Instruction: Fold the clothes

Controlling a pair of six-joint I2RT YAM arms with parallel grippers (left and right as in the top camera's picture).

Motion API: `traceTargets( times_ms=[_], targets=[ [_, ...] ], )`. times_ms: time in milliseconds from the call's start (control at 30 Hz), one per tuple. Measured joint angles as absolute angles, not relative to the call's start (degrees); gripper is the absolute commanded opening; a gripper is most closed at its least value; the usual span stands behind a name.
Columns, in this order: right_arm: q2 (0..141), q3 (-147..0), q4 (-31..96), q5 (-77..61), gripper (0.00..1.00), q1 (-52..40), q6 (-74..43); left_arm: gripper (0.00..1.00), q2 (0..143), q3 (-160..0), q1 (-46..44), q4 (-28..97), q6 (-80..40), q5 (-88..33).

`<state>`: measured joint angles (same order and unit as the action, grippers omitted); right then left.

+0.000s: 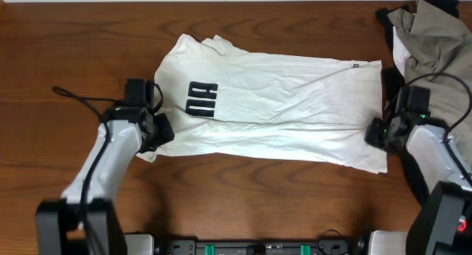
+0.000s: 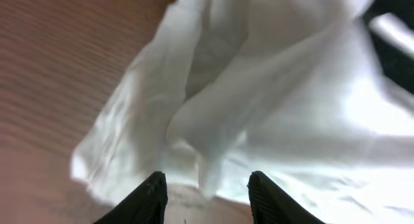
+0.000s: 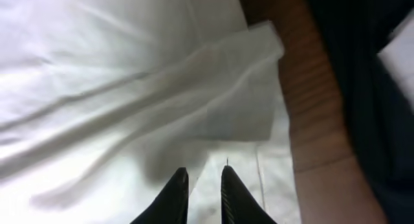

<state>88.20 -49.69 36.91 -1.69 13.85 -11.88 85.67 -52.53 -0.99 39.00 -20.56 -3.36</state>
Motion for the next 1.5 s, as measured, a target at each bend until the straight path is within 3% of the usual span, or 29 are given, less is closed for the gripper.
traceTargets(
  times_ms=[200, 367, 667, 767, 1033, 1500],
  targets=[
    [82.52, -60.93, 41.15, -2.46, 0.17, 9.52, -9.82, 0.45, 75.05, -52.71, -0.32, 40.07, -20.58, -2.83],
    [81.54, -63.64, 41.36, -8.97, 0.17, -0.30, -5.10, 0.50, 73.54, -52.86, 3.07, 42.68, -22.17, -1.34],
    [93.23, -63.64, 34.22, -12.99, 0.17, -17.82, -2.42, 0.51, 77.17, -52.01, 6.72, 45.36, -25.93, -1.76],
    [98.48, -63.61, 31.35, -13.37, 0.15, -20.86, -2.31, 0.47, 78.94, -51.96, 6.72, 46.83, -25.58, -2.85],
    [108.66, -63.59, 30.52, -13.41, 0.15, -21.98, -2.28, 0.43, 84.05, -51.86, 6.70, 49.91, -23.70, -3.60],
    [109.62, -64.47, 30.39, -13.30, 0.14, -21.89, -2.31, 0.43, 88.03, -51.20, 6.72, 49.69, -22.37, -3.92]
  ],
)
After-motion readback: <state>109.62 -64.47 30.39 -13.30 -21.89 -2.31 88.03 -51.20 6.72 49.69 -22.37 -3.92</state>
